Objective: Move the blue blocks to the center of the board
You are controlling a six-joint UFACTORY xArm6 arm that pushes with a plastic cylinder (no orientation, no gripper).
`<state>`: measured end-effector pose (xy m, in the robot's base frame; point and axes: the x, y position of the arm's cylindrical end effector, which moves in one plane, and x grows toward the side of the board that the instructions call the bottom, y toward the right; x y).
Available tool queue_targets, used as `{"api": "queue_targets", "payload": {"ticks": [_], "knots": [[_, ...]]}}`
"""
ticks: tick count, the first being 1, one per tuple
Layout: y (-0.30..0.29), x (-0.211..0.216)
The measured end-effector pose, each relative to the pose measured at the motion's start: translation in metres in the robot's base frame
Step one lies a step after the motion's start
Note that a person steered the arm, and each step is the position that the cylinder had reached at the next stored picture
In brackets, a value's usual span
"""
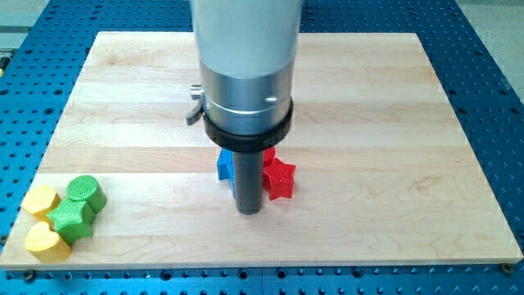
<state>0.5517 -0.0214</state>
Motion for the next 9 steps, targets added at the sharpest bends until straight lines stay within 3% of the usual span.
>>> {"api": "queue_targets", "payload": {"ticks": [2,5,8,9], "knots": [[-0.045,-0.036],[-0.044,-0.122],[0.076,-0.141],[0.088,-0.141]]}}
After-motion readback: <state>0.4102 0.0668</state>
